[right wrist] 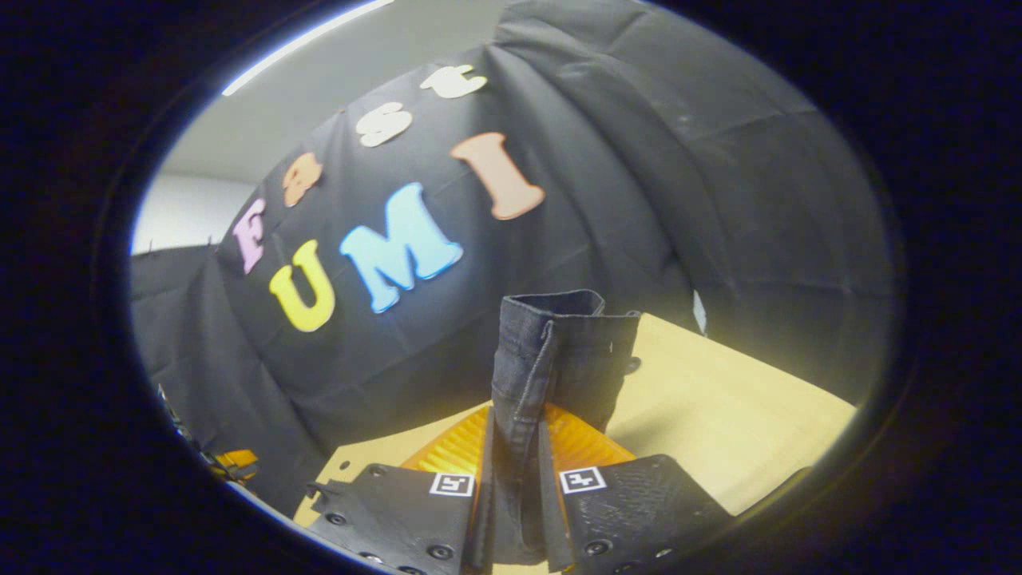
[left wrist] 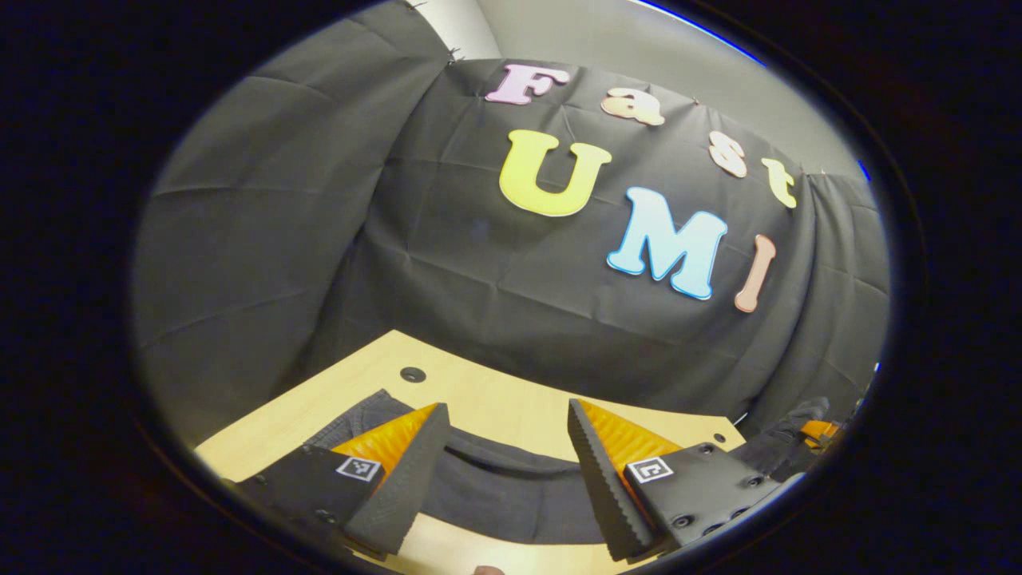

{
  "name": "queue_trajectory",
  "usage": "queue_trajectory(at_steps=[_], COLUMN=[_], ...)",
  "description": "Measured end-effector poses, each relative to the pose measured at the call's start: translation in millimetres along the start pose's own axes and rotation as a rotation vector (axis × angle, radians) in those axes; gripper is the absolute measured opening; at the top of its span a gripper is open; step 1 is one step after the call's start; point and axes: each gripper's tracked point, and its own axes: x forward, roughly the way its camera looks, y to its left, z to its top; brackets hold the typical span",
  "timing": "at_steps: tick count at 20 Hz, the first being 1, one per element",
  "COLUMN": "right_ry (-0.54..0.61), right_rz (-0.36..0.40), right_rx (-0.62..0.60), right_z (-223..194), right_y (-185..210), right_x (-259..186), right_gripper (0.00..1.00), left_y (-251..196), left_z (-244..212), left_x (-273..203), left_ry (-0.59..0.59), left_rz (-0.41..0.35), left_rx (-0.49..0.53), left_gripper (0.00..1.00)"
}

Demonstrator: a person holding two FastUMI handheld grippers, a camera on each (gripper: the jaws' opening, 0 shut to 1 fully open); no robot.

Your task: Grasp the waist and the cuffs of the jeans and fold them to make the two legs overlap; first hold the waist and fold one-third of the jeans toward the cuffs, then hold the cuffs and fold the remaining one-third in the same direction to finish folding.

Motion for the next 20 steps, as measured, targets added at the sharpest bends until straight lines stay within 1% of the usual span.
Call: queue_trajectory(at_steps=[2, 5, 6, 7, 8, 9, 11, 12, 13, 15, 16, 17, 20], right_ry=[-0.016, 0.013, 0.038, 0.072, 0.112, 0.150, 0.199, 0.221, 0.249, 0.301, 0.311, 0.310, 0.298], right_rz=[0.045, 0.094, 0.110, 0.129, 0.142, 0.153, 0.183, 0.199, 0.213, 0.224, 0.211, 0.206, 0.201], right_rx=[-0.057, -0.119, -0.133, -0.145, -0.156, -0.172, -0.206, -0.216, -0.217, -0.192, -0.189, -0.202, -0.240], right_z=[-10, -48, -66, -86, -106, -129, -167, -185, -203, -221, -225, -225, -212], right_y=[36, 90, 107, 120, 127, 134, 147, 154, 160, 165, 161, 158, 150], right_x=[7, 23, 26, 29, 30, 32, 39, 47, 56, 60, 62, 58, 51], right_gripper=[0.24, 0.23, 0.18, 0.23, 0.23, 0.18, 0.18, 0.23, 0.23, 0.27, 0.33, 0.35, 0.78], left_y=[9, 28, 34, 39, 45, 49, 60, 68, 73, 81, 92, 100, 125], left_z=[2, 8, 10, 10, 11, 10, 6, -1, -5, -12, -15, -18, -37], left_x=[2, 3, 4, 5, 5, 6, 11, 10, 10, 8, 8, 8, 15], left_ry=[0.004, 0.006, 0.002, -0.002, -0.003, -0.001, 0.009, 0.020, 0.030, 0.044, 0.057, 0.069, 0.123], left_rz=[-0.009, -0.027, -0.030, -0.031, -0.034, -0.036, -0.029, -0.025, -0.020, -0.007, 0.010, 0.028, 0.082], left_rx=[-0.014, -0.025, -0.022, -0.020, -0.023, -0.028, -0.034, -0.038, -0.042, -0.060, -0.089, -0.115, -0.228], left_gripper=[0.96, 0.96, 0.96, 0.96, 0.96, 0.96, 0.96, 1.00, 1.00, 1.00, 0.96, 0.96, 0.96])
